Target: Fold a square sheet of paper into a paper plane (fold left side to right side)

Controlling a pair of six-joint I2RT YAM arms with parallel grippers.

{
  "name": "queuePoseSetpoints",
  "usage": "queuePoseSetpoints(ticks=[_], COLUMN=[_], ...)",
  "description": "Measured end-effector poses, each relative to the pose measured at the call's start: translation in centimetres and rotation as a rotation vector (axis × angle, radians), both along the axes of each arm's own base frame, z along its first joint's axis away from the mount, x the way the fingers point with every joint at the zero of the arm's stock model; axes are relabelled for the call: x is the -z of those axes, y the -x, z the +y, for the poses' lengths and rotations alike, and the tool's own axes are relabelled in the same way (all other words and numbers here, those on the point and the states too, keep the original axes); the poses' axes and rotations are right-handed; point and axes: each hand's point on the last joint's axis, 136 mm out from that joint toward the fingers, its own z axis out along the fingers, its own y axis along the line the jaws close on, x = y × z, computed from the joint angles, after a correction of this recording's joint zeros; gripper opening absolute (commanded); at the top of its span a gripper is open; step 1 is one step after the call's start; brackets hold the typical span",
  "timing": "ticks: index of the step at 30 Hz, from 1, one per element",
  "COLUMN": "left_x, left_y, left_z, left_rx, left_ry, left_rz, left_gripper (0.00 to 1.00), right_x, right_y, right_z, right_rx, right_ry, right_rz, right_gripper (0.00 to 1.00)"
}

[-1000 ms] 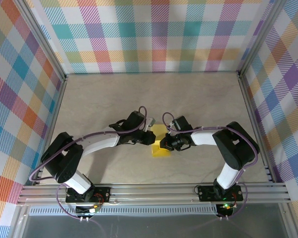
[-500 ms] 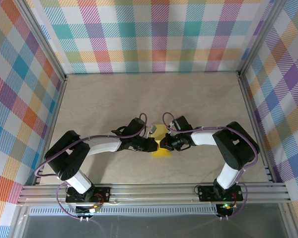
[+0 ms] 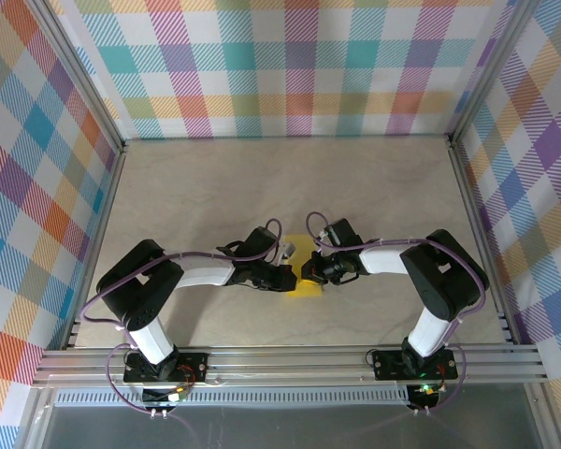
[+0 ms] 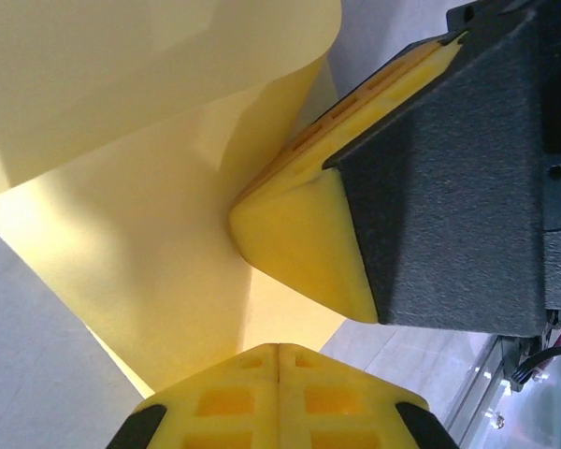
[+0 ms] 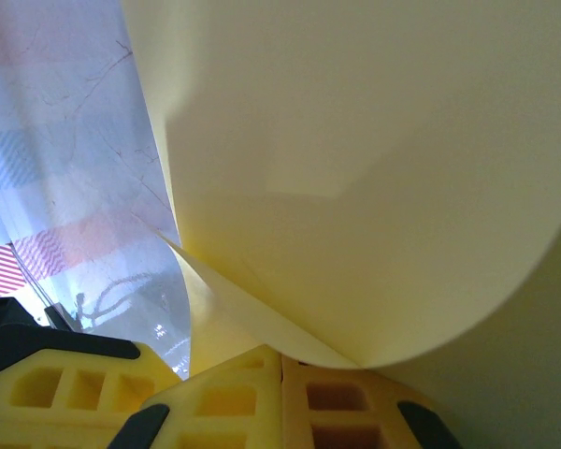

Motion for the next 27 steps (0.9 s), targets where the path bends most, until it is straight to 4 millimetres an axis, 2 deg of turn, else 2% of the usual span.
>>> queuePoseSetpoints(ticks=[27], left_x=[1.3], left_y=[0.1], left_z=[0.8], left_rx=[-0.019], left_ry=[-0.043], left_rz=[0.003], left_gripper=[0.0], right_x=[0.0], right_y=[0.1], right_z=[0.0], right_rx=[-0.003], right_ry=[0.003], right_rz=[0.003], right_gripper=[0.0])
